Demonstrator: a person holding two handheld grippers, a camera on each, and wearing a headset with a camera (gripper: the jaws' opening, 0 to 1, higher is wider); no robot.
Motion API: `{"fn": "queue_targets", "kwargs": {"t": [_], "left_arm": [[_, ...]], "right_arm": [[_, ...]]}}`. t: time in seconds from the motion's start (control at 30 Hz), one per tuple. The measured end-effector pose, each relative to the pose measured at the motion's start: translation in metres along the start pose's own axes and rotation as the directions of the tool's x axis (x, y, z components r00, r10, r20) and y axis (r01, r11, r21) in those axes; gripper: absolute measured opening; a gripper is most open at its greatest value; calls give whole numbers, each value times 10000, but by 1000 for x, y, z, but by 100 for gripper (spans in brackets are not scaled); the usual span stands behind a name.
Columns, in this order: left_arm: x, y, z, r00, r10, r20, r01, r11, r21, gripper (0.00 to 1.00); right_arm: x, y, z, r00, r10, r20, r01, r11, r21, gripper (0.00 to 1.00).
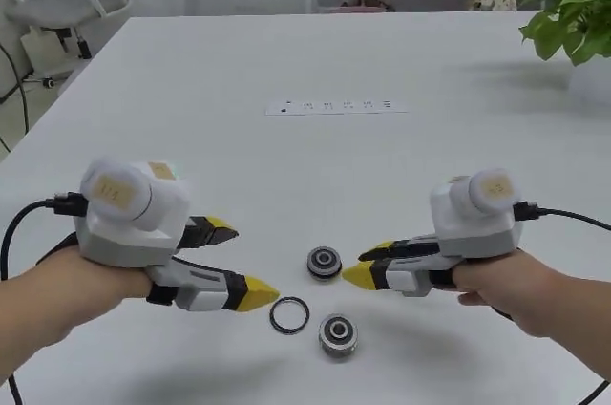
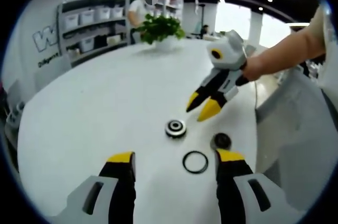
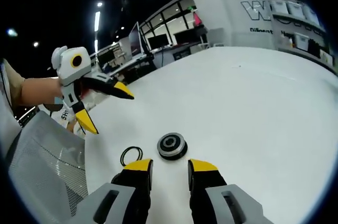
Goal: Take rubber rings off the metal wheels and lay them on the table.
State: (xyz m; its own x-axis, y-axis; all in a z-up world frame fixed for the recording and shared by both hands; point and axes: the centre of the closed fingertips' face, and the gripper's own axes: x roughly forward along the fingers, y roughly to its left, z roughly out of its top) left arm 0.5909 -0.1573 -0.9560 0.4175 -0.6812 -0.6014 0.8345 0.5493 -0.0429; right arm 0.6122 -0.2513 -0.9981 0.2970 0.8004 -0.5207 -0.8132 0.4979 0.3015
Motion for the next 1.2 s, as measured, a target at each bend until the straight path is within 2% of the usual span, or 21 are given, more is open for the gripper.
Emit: {"fn": "queue_targets", "kwargs": {"t": [0.3,0.63,0.83,1.2], "left_arm": [[17,6,2,9998,-176,-73,176,9998,54,57],[38,6,3,9988,-444,-200,445,9990,48,53],[49,4,2,9977,-601,-310,604,9982,69,51],[69,-3,8,9954,-858,-414,863,9962,97,45]], "right_arm": [[5,-4,-2,10000,-40,-69,37,9990,-442,26],[10,-7,-2,10000,-54,-55,50,9967,-807,29],[13,-7,-4,10000,-47,-31,44,9944,-1053,29],[15,-6,-8,10000,27,-72,-33,9960,-891,27]]}}
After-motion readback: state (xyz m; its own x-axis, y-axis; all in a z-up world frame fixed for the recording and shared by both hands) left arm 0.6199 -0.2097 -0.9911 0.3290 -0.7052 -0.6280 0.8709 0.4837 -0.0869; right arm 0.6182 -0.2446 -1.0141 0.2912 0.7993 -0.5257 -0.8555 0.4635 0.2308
